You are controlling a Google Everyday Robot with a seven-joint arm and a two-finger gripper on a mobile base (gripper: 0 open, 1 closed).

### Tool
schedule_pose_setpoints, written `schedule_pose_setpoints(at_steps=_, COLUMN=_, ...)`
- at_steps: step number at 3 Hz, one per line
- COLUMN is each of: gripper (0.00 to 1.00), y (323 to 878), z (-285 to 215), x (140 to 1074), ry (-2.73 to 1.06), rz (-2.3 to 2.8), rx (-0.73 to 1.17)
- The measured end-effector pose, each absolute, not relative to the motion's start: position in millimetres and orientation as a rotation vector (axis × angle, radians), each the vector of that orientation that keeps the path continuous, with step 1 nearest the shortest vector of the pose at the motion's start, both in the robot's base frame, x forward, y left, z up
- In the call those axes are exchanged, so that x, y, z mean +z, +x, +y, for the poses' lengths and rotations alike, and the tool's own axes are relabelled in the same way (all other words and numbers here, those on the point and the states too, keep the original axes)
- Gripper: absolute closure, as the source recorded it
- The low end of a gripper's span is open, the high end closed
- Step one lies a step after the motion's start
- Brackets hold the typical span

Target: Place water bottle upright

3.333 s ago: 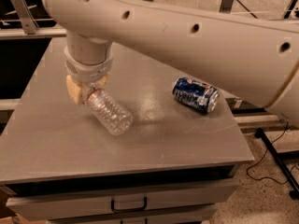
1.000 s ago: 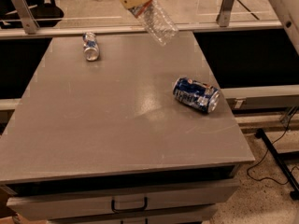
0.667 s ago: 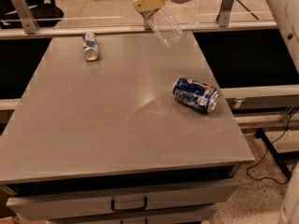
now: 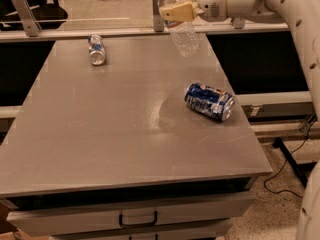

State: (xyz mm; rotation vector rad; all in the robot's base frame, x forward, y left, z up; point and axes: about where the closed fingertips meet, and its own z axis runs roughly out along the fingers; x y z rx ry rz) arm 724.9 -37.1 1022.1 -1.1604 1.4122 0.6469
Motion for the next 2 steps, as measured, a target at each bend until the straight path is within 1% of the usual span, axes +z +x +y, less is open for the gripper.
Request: schedule_pose_setpoints(at_steps=2, gripper=1.00, y=717, z=-57, x=994, ry=-1.043, rz=1.292, rx=0.786)
